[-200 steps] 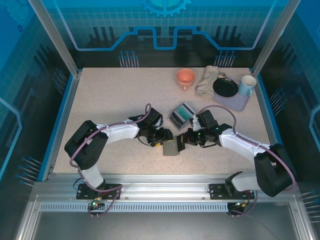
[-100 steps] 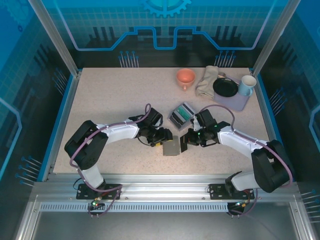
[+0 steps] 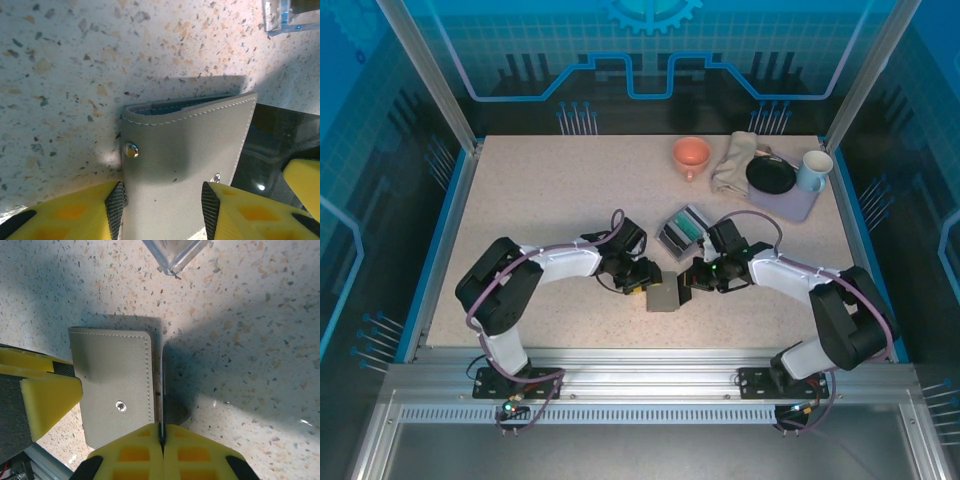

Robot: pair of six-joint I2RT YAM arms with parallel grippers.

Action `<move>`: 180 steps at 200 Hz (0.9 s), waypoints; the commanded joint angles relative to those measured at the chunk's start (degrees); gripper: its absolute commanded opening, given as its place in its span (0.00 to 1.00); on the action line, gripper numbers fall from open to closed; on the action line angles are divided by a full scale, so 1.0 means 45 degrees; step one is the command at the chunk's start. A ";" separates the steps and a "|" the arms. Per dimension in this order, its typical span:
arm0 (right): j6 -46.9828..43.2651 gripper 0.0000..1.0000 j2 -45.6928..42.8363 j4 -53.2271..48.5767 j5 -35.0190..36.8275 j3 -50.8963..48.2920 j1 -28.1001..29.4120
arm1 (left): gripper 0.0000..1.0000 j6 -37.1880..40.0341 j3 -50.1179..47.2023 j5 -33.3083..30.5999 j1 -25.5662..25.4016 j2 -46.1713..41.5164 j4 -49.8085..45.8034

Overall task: Put the credit cards into the card holder
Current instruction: Open the card holder at the bottom-center of the table.

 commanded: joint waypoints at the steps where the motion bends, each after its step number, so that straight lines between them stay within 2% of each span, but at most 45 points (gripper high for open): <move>1: -0.0058 0.04 0.0096 0.0520 -0.0597 0.0018 -0.0066 | 0.49 0.0212 0.0220 0.0046 -0.0105 0.0340 -0.0075; 69: 0.0029 0.05 -0.1004 0.0179 -0.1125 0.0394 -0.0083 | 0.56 0.0232 0.0410 0.0444 -0.0195 0.0424 0.0343; 103: 0.0130 0.05 -0.1111 0.0038 -0.1398 0.0584 -0.0113 | 0.62 0.0226 0.0421 0.0445 -0.0237 0.0174 0.0540; 141: 0.0893 0.05 -0.1110 0.1137 -0.2131 0.0263 -0.0138 | 0.74 0.0193 0.0146 0.0048 -0.0237 -0.0628 0.0795; 180: 0.1953 0.03 -0.0990 0.2895 -0.3095 -0.0509 -0.0443 | 0.81 -0.0011 -0.0226 -0.0375 -0.0218 -0.1319 0.0989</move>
